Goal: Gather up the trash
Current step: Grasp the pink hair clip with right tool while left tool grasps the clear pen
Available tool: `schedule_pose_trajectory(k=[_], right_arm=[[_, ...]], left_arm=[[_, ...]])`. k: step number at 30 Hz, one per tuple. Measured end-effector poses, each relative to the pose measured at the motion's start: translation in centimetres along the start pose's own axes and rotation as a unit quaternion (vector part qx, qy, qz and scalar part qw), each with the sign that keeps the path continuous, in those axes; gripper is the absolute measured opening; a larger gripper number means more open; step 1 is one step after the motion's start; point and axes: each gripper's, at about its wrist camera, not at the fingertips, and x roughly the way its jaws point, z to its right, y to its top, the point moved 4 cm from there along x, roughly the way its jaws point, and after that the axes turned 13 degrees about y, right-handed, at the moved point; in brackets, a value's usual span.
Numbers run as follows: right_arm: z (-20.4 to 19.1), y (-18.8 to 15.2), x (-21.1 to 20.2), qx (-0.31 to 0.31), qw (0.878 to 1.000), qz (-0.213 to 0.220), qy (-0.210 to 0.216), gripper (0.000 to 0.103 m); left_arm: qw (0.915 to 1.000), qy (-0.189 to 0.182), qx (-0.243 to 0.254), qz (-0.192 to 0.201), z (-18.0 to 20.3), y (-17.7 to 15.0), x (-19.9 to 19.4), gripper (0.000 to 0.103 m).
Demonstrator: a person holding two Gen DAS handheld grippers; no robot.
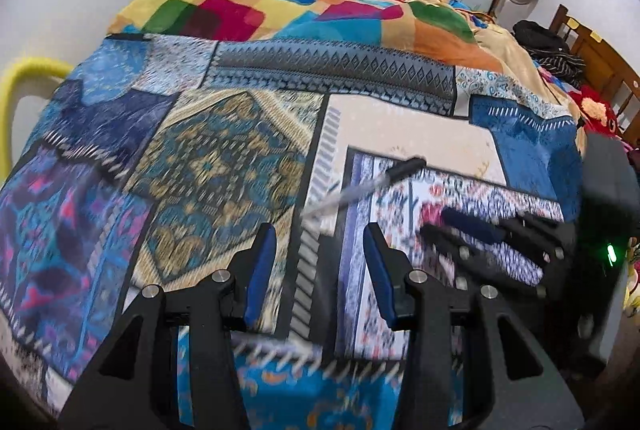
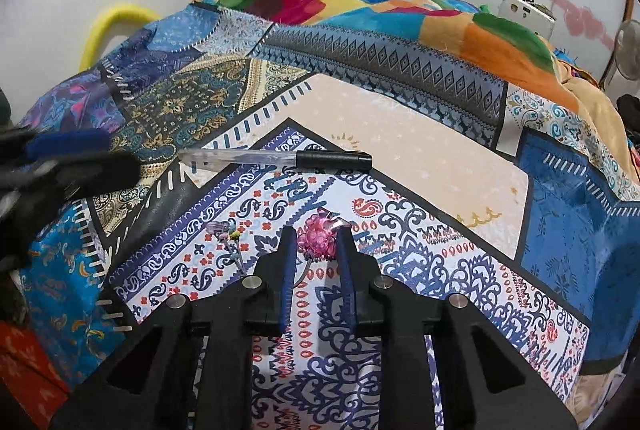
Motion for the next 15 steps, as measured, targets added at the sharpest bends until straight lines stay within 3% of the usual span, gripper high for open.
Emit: schedule_pose_trajectory(k=[8,12,15], right_arm=[[2.5,-0.2,-1.6,0.045,0.998,0.015,0.030,0.018],[4.0,-0.3,-2.9,0.073,0.996,0.026,0.039,0.018],[5.0,-0.5,-3.8,0.087,0.995,0.034,0.040,0.018]], left_arm=[[0.9993,-0.007,0.032,0.019,2.8,2.5,3.5,0.044],[0.9988,-0.024,0.042,0.003,4.0,2.7,5.0,0.038],[0.9987,-0.030,0.039,-0.012,4.4,2.4,5.8,0.027]])
